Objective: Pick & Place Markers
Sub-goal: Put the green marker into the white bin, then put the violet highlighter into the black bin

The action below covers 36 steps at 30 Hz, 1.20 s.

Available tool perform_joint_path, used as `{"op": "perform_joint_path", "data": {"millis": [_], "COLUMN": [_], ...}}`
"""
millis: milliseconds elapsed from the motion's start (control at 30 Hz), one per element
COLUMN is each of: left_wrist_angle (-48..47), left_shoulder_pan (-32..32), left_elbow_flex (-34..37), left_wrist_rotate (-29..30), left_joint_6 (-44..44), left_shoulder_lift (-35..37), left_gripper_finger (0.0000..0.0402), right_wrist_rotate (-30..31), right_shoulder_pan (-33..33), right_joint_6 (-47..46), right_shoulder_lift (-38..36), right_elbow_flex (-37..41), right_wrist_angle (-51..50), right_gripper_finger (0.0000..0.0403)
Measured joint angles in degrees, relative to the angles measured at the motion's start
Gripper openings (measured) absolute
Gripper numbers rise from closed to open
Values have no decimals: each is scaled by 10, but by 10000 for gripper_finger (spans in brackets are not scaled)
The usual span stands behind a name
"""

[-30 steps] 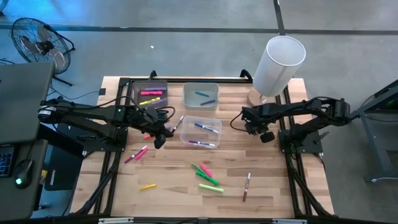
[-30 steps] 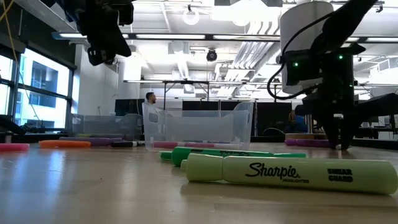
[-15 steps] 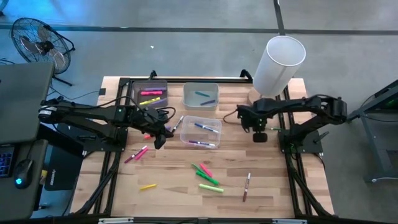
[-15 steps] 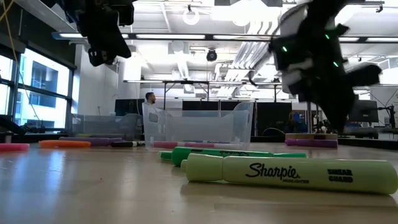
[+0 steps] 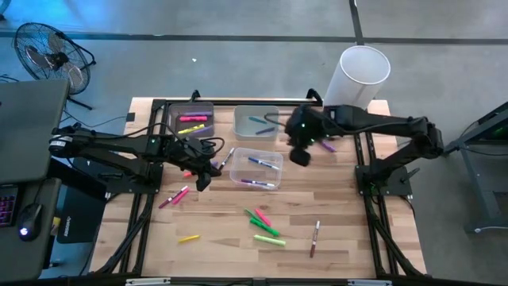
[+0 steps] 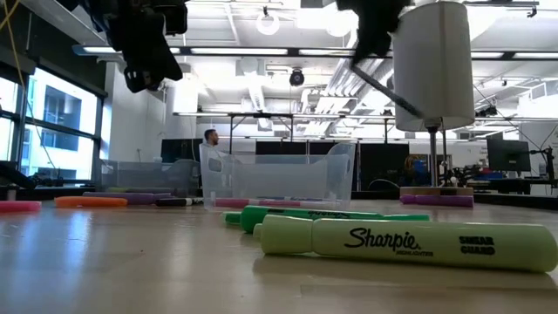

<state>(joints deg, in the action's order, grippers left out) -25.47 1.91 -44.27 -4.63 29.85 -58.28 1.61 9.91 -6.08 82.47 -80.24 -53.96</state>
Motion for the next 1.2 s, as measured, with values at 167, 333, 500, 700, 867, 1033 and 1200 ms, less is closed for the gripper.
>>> {"op": "perform_joint_path", "data": {"millis": [167,333,500,700,867,1033,1200], "left_wrist_angle": [-3,-5,-11,-72,-118,-145,-148], "left_shoulder_pan": [0,0,2,31,34,34,33], "left_elbow_flex": [0,0,0,0,-1,0,0], "left_wrist_rotate": [-6,-18,-25,29,52,56,78], "left_joint_6": [-8,-16,-22,-26,-26,-31,-43], "left_shoulder_lift": [0,0,8,53,79,81,81], "left_gripper_finger": [0,0,0,0,0,0,7], "right_wrist_rotate": [21,-1,-39,-56,-77,-65,-64], "right_shoulder_pan": [-18,-39,-55,-61,-61,-57,-53], "right_joint_6": [-1,8,14,0,-8,-16,-45], "right_shoulder_lift": [50,164,284,356,364,344,299], "right_elbow_flex": [-68,-153,-212,-218,-219,-219,-219], "right_wrist_angle": [100,103,55,47,50,48,-2], "right_gripper_finger": [5,5,5,25,51,69,71]}}
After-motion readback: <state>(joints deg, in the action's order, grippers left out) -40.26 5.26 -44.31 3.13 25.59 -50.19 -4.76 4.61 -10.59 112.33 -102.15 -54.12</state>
